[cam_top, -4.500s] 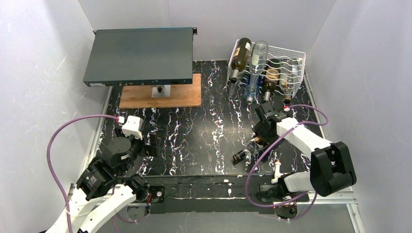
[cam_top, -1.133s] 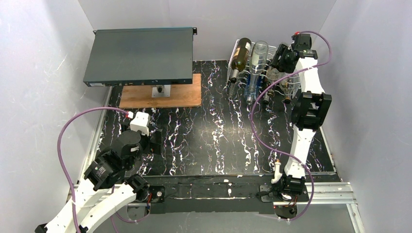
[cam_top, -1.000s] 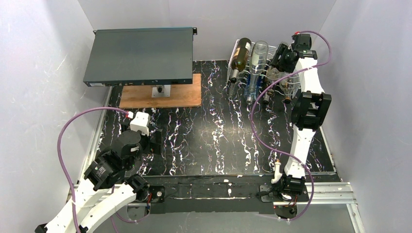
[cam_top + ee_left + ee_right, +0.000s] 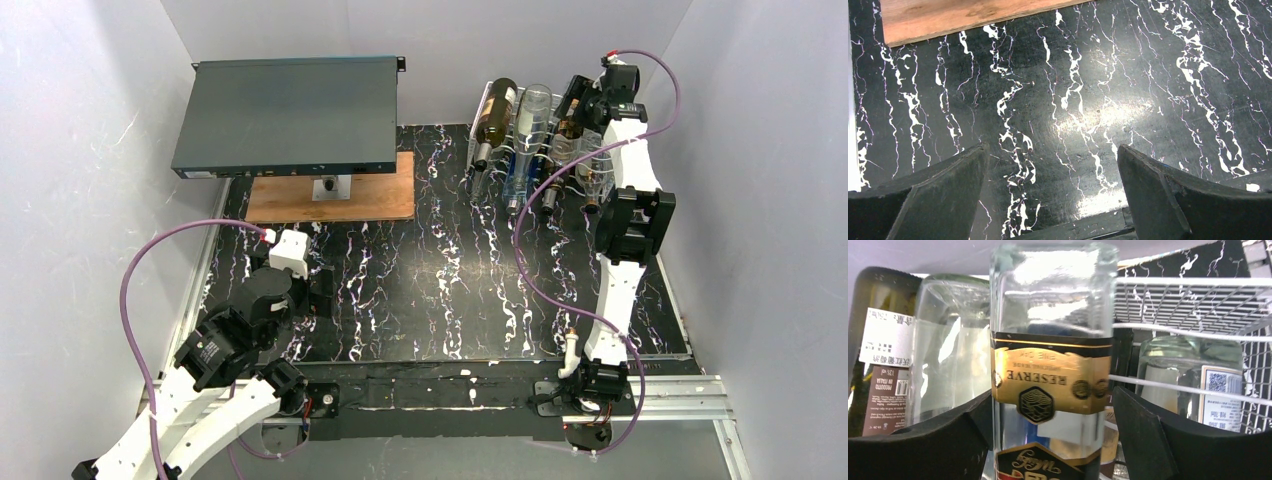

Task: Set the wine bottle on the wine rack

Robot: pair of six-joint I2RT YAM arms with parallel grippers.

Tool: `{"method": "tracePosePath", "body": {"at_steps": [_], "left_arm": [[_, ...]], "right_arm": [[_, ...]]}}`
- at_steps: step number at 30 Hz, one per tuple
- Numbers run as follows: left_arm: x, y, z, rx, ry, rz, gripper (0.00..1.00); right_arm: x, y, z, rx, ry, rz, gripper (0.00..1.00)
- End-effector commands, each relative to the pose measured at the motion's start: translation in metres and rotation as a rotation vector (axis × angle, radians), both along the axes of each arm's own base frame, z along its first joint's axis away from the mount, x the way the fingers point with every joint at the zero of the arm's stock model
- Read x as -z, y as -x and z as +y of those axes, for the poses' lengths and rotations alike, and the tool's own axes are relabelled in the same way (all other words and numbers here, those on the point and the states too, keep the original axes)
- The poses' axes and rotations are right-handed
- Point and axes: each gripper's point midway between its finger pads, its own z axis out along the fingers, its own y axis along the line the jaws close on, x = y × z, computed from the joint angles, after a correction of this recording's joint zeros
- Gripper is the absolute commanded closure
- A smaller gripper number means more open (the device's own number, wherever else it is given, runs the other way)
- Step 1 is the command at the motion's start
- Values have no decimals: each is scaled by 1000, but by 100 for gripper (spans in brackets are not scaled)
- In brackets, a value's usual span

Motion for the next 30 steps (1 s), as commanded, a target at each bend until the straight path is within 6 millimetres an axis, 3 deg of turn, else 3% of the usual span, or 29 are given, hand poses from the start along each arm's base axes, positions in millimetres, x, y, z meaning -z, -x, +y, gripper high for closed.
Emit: {"method": "tracePosePath", "body": {"at_steps": [1, 13, 18, 22, 26, 29, 30], "left_arm": [[0, -2, 2, -10, -16, -2, 1], [-1, -1, 2, -9, -11, -7, 1], [-2, -1, 2, -9, -8, -10, 1], [-2, -1, 2, -9, -8, -11, 1], [-2, 0, 3, -8, -6, -13, 1], [-2, -1, 3, -9, -5, -14, 1], [-2, -1, 3, -10, -6, -12, 1]], "right_arm": [[-71, -10, -7, 14, 45, -177, 10], [-89, -6, -9, 25, 54, -202, 2], [-74, -2, -4, 28, 53, -160, 2], [-64, -2, 2, 33, 159, -141, 2], [-63, 0, 3, 79, 227, -129, 2], [-62, 2, -8, 127, 275, -117, 4], [-61, 2, 2, 114, 286, -115, 5]]}}
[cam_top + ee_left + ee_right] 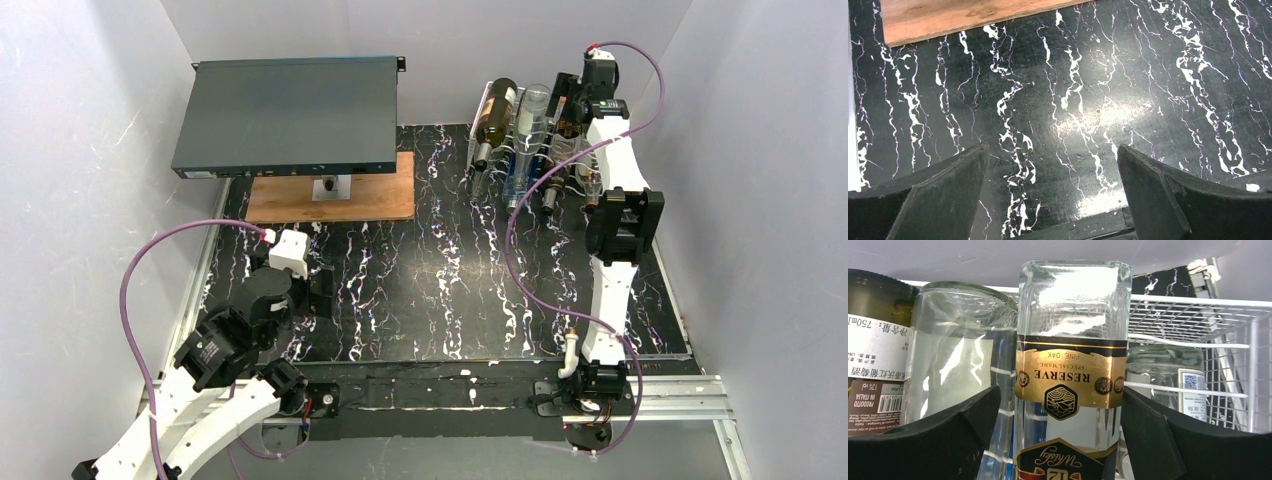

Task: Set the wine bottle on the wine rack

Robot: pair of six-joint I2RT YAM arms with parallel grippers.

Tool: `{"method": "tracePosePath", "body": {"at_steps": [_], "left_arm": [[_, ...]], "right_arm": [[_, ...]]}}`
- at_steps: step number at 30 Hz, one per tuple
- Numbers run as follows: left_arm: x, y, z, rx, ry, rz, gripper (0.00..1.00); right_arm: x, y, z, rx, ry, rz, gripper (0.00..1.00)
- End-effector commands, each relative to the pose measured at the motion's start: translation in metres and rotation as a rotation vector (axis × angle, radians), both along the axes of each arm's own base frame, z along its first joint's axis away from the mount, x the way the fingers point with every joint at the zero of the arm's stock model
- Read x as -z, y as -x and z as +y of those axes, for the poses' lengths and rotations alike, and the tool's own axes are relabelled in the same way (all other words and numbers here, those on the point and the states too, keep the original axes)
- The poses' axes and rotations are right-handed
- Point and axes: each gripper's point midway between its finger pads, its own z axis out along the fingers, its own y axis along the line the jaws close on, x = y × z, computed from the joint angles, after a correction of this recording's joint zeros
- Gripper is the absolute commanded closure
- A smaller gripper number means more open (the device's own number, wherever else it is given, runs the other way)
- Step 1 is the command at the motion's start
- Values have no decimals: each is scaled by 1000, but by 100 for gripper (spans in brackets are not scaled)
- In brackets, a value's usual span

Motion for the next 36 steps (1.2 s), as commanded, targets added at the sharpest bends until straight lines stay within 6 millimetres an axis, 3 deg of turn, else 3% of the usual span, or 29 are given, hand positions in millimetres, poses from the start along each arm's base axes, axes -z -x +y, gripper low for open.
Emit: {"method": "tracePosePath", "body": {"at_steps": [1, 6, 14, 26, 33, 36], "left_arm": [[-2, -1, 3, -10, -5, -13, 1], [-2, -1, 3, -10, -4, -13, 1], [-3, 0, 3, -10, -1, -18, 1], [-3, 0, 3, -9, 0, -18, 1], [-4, 1, 3, -7, 7, -24, 1], [-5, 1, 3, -6, 9, -25, 1]], "right_arm": [[-46, 8, 0, 44, 105, -71, 7], [-39, 10, -2, 67, 119, -50, 19], [-34, 12, -1, 84, 140, -34, 21], [-69, 26, 2, 67, 133, -77, 77], [-80, 36, 10, 35, 85, -74, 90], [-81, 38, 13, 27, 65, -76, 90]]}}
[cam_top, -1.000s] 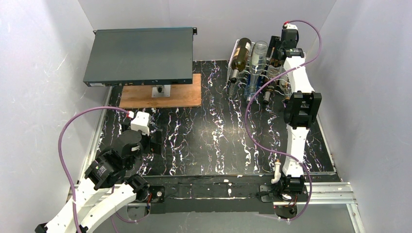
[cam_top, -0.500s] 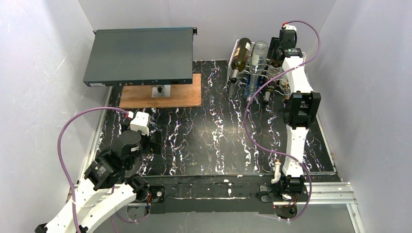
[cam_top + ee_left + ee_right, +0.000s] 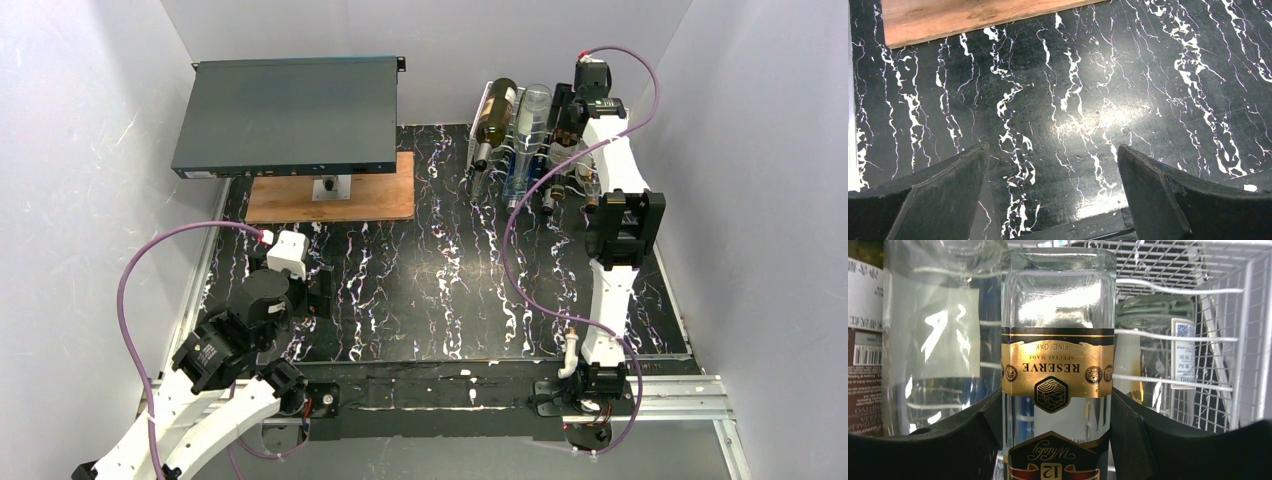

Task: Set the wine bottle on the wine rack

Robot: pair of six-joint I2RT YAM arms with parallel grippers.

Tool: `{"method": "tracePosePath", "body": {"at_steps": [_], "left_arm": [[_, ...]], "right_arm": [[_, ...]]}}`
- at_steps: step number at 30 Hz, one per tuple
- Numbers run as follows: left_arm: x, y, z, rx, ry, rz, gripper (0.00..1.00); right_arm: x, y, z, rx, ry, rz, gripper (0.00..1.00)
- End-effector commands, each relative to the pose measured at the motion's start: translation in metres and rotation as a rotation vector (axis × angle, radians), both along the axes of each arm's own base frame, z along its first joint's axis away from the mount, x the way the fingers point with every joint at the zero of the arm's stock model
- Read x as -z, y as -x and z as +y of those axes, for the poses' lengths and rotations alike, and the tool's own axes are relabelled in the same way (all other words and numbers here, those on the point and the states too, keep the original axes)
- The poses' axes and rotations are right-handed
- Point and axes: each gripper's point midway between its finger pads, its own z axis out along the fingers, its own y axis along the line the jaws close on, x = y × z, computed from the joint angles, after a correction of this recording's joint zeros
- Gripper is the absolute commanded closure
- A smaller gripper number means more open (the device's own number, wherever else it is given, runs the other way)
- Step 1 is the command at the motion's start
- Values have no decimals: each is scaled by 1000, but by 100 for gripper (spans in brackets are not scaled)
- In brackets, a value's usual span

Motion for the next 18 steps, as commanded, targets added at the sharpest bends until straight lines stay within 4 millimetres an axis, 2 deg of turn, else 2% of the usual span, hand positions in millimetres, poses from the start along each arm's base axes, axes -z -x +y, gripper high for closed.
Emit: {"method": "tracePosePath", "body": {"at_steps": [1, 4, 8, 12, 18], "left_arm": [[-2, 0, 2, -6, 0, -14, 1], [-3, 0, 2, -5, 1, -15, 1], [-3, 0, 3, -7, 4, -19, 1], [-2, 0, 2, -6, -1, -14, 1], [-1, -1, 2, -7, -8, -8, 1]], "right_arm": [[-81, 4, 7, -18, -41, -180, 89], [-73, -3, 5, -18, -43, -174, 86], [-62, -10, 0, -10, -45, -159, 75], [-58, -16, 2, -24, -54, -170, 60], [-56, -24, 1, -36, -39, -182, 28]]}}
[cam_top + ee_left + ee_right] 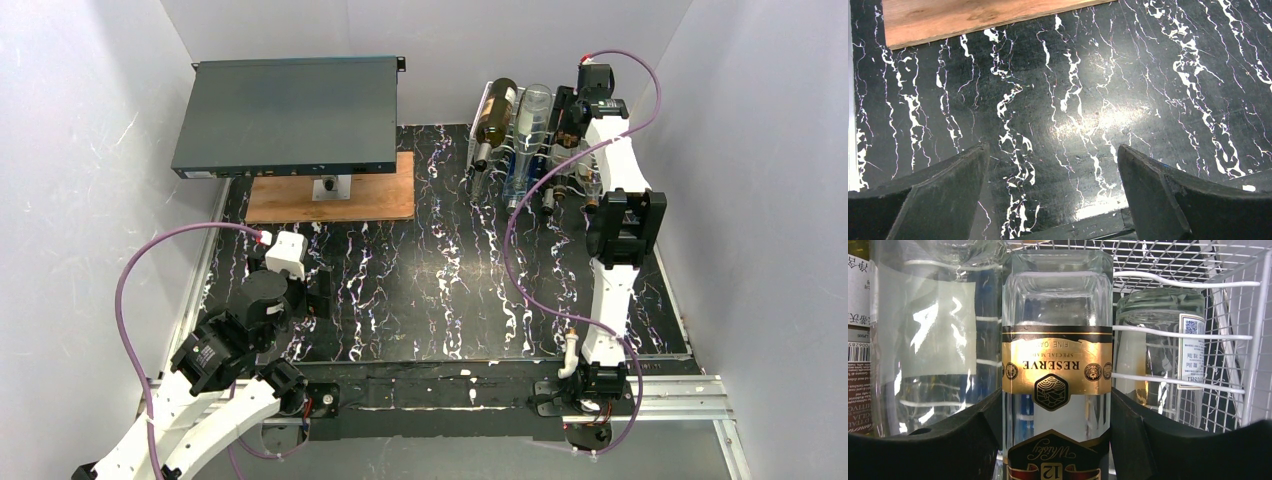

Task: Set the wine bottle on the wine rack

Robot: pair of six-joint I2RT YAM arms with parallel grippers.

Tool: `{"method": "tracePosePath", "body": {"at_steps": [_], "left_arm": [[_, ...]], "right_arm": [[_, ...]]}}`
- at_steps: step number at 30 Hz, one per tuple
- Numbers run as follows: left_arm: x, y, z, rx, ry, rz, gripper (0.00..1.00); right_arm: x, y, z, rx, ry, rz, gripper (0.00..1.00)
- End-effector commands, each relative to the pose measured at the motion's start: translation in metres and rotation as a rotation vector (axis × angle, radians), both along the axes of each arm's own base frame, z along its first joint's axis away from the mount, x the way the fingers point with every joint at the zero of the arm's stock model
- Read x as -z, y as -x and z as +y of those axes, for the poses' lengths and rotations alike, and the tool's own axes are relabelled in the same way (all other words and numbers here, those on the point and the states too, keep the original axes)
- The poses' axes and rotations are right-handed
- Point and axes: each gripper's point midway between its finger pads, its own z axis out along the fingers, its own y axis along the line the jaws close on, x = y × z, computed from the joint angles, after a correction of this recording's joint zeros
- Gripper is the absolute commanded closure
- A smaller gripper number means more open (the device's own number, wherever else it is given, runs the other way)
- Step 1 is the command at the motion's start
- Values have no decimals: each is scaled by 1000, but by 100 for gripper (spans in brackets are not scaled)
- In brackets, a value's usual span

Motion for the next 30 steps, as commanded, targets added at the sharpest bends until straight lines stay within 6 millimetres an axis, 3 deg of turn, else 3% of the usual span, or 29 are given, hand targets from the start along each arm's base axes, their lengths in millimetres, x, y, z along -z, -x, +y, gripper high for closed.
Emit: {"method": "tracePosePath", "body": {"at_steps": [1, 7, 17, 23, 24, 25, 27, 30], "left_arm": [[0, -2, 1, -6, -13, -2, 1], [1, -2, 1, -7, -13, -1, 1], [-2, 0, 2, -6, -3, -12, 1], [-3, 1, 2, -2, 7, -20, 1], [-4, 1, 2, -2, 7, -21, 1], [-4, 0, 1, 0, 8, -20, 1], [-4, 0, 1, 3, 8, -20, 1], [-4, 1, 0, 6, 13, -22, 1]], "right_arm": [[-71, -30, -2, -7, 7, -233, 23], [-83, -28, -4, -4, 18, -250, 2], [-126, 2, -4, 28, -12, -274, 2], [-141, 44, 17, 0, -44, -273, 2], [-153, 56, 23, -3, -36, -292, 2], [-145, 62, 30, -14, -29, -277, 2], [-155, 88, 50, -51, -28, -302, 2], [-150, 123, 77, -103, -47, -299, 2]]}}
